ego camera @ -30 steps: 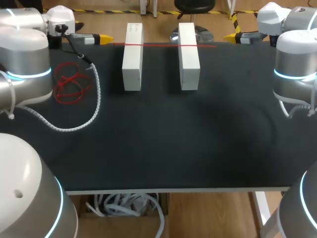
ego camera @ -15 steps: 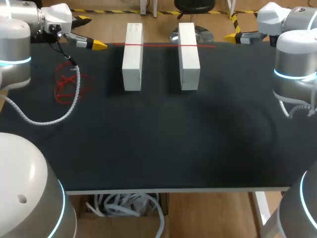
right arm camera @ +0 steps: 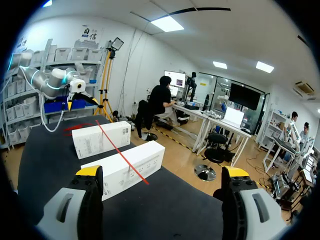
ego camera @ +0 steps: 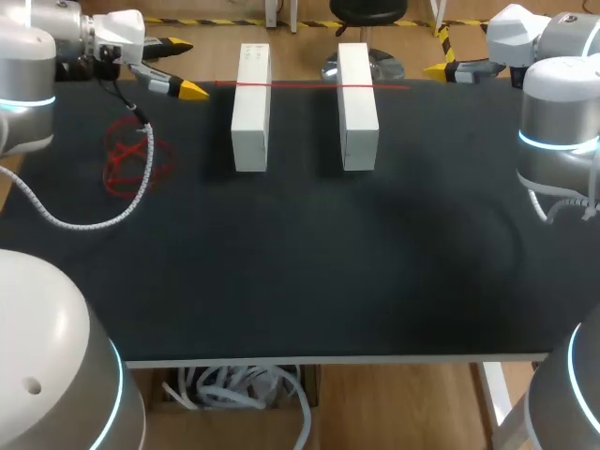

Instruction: Grab the tape and strap the tape.

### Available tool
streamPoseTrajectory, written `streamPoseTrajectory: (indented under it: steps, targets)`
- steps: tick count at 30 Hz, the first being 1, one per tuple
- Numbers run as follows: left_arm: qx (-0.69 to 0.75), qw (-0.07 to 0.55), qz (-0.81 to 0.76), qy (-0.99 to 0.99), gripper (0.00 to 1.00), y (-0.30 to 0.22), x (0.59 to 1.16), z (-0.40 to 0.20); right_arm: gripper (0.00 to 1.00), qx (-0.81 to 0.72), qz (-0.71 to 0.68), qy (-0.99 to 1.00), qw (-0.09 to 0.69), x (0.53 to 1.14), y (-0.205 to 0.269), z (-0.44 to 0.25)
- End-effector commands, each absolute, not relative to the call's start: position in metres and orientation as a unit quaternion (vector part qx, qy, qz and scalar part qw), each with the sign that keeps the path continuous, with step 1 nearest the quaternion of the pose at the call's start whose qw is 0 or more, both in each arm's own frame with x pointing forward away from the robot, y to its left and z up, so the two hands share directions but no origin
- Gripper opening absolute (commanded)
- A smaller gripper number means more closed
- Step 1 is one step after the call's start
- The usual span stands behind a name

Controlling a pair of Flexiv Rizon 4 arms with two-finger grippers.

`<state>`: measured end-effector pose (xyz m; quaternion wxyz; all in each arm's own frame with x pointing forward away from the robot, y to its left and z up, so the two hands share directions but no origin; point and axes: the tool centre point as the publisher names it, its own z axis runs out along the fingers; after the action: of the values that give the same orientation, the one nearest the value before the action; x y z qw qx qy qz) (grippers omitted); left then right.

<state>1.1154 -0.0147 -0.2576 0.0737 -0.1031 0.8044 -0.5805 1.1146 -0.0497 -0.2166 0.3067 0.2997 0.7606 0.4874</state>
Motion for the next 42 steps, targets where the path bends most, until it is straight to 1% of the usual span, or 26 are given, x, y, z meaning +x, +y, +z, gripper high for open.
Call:
streamPoseTrajectory:
  steps: [1, 13, 14, 15, 16, 17, 18, 19, 20, 21, 23, 24, 27, 29, 30, 32, 34, 37, 40, 41, 42]
  targets:
    - [-0.082, 0.059, -0.587, 0.803, 1.0, -0.022, 1.128, -0.272, 1.0, 0.3, 0.488, 0.761, 0.307, 1.114, -0.05, -0.217]
    - [-0.053, 0.054, -0.577, 0.813, 1.0, -0.029, 1.148, -0.293, 1.0, 0.3, 0.488, 0.761, 0.307, 1.114, -0.05, -0.217]
    - [-0.046, 0.058, -0.577, 0.814, 0.89, -0.029, 1.148, -0.294, 1.0, 0.3, 0.488, 0.761, 0.307, 1.114, -0.05, -0.217]
    - [-0.046, 0.058, -0.576, 0.814, 0.91, -0.029, 1.149, -0.295, 1.0, 0.3, 0.488, 0.761, 0.307, 1.114, -0.05, -0.217]
    - [-0.041, 0.054, -0.579, 0.812, 0.83, -0.029, 1.149, -0.296, 1.0, 0.3, 0.488, 0.761, 0.307, 1.114, -0.05, -0.217]
    - [-0.039, 0.055, -0.579, 0.812, 0.51, -0.03, 1.15, -0.296, 1.0, 0.3, 0.488, 0.761, 0.307, 1.114, -0.05, -0.217]
    - [-0.037, 0.054, -0.579, 0.812, 0.47, -0.031, 1.15, -0.297, 1.0, 0.3, 0.488, 0.761, 0.307, 1.114, -0.05, -0.217]
    - [-0.035, 0.052, -0.581, 0.812, 0.46, -0.032, 1.151, -0.297, 1.0, 0.3, 0.488, 0.761, 0.307, 1.114, -0.05, -0.217]
    - [-0.034, 0.051, -0.581, 0.811, 0.43, -0.033, 1.152, -0.298, 1.0, 0.3, 0.488, 0.761, 0.307, 1.114, -0.05, -0.217]
    - [-0.033, 0.051, -0.581, 0.811, 0.43, -0.034, 1.153, -0.298, 1.0, 0.3, 0.488, 0.761, 0.307, 1.114, -0.05, -0.217]
    - [-0.026, 0.046, -0.586, 0.809, 0.49, -0.036, 1.155, -0.298, 1.0, 0.3, 0.488, 0.761, 0.307, 1.114, -0.05, -0.217]
    - [-0.024, 0.046, -0.585, 0.809, 0.47, -0.037, 1.156, -0.298, 1.0, 0.3, 0.488, 0.761, 0.307, 1.114, -0.05, -0.217]
    - [-0.018, 0.042, -0.587, 0.808, 0.49, -0.039, 1.159, -0.299, 1.0, 0.3, 0.488, 0.761, 0.307, 1.114, -0.05, -0.217]
    - [-0.012, 0.038, -0.59, 0.807, 0.49, -0.041, 1.161, -0.299, 1.0, 0.3, 0.488, 0.761, 0.307, 1.114, -0.05, -0.217]
    - [-0.01, 0.036, -0.591, 0.806, 0.47, -0.041, 1.161, -0.299, 1.0, 0.3, 0.488, 0.761, 0.307, 1.114, -0.05, -0.217]
    - [-0.005, 0.038, -0.59, 0.806, 0.47, -0.042, 1.163, -0.299, 1.0, 0.3, 0.488, 0.761, 0.307, 1.114, -0.05, -0.217]
    - [-0.004, 0.037, -0.59, 0.806, 0.46, -0.043, 1.165, -0.3, 1.0, 0.3, 0.488, 0.761, 0.307, 1.114, -0.05, -0.217]
    - [-0.003, 0.036, -0.592, 0.805, 0.5, -0.043, 1.168, -0.302, 1.0, 0.3, 0.488, 0.761, 0.307, 1.114, -0.05, -0.217]
    - [-0.001, 0.034, -0.592, 0.805, 0.5, -0.043, 1.17, -0.304, 1.0, 0.3, 0.488, 0.761, 0.307, 1.114, -0.05, -0.217]
    - [0.001, 0.032, -0.592, 0.805, 0.55, -0.043, 1.17, -0.305, 1.0, 0.3, 0.488, 0.761, 0.307, 1.114, -0.05, -0.217]
    - [0.001, 0.032, -0.592, 0.805, 0.49, -0.042, 1.171, -0.306, 1.0, 0.3, 0.488, 0.761, 0.307, 1.114, -0.05, -0.217]
